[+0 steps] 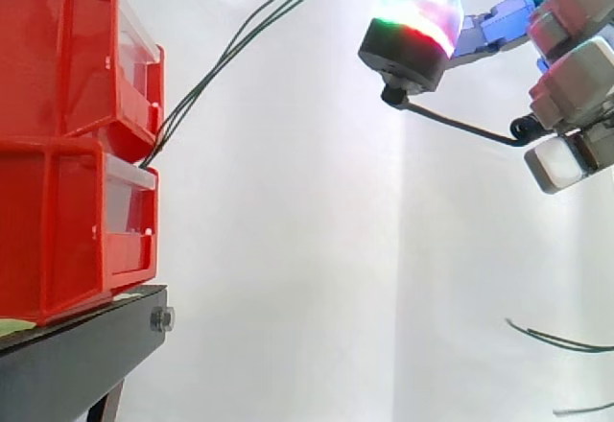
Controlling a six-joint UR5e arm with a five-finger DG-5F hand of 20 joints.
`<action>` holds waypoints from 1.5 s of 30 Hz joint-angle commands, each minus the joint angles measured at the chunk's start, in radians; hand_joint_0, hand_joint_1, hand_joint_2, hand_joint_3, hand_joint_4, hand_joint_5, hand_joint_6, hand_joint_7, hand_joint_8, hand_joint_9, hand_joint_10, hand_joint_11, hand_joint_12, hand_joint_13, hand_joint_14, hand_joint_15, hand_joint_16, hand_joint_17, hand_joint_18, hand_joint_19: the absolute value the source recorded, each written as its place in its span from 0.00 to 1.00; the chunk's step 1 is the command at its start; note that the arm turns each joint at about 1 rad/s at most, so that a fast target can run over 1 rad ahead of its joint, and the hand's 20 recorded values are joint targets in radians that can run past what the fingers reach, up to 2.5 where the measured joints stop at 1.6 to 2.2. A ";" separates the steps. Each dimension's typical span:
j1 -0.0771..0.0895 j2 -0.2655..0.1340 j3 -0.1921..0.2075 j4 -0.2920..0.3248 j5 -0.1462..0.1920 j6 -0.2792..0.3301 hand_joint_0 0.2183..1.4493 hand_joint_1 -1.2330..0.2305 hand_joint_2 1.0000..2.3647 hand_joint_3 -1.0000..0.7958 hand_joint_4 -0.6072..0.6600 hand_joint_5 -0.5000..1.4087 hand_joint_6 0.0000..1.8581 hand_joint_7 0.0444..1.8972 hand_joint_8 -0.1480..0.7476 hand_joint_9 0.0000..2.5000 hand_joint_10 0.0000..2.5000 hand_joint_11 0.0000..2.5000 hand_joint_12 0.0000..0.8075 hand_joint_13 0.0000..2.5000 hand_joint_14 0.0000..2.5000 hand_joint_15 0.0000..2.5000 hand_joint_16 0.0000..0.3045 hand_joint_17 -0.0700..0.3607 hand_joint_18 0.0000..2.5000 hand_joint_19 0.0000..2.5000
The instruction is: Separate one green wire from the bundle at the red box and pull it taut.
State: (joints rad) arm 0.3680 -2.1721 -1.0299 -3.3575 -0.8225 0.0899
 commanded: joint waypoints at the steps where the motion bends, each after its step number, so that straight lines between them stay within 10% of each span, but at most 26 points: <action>1: 0.000 0.000 -0.001 0.004 0.000 0.001 0.28 0.48 0.01 0.40 0.52 0.18 0.48 0.52 0.49 0.64 0.01 0.39 0.43 0.53 0.01 0.35 0.15 0.40 0.32 0.29; 13: 0.000 0.000 -0.001 0.004 0.000 -0.001 0.24 0.56 0.00 0.28 0.54 0.20 0.46 0.52 0.49 0.64 0.01 0.38 0.42 0.53 0.01 0.35 0.15 0.39 0.32 0.29; 31: 0.000 -0.005 -0.002 0.018 0.000 -0.001 0.31 0.30 0.01 0.34 0.46 0.18 0.48 0.52 0.45 0.59 0.01 0.38 0.40 0.53 0.01 0.36 0.14 0.38 0.32 0.29; 45: 0.000 -0.005 -0.002 0.029 0.000 -0.001 0.27 0.50 0.01 0.42 0.54 0.20 0.47 0.51 0.53 0.66 0.01 0.37 0.47 0.55 0.01 0.35 0.17 0.44 0.34 0.28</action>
State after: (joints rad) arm 0.3682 -2.1767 -1.0317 -3.3349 -0.8222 0.0890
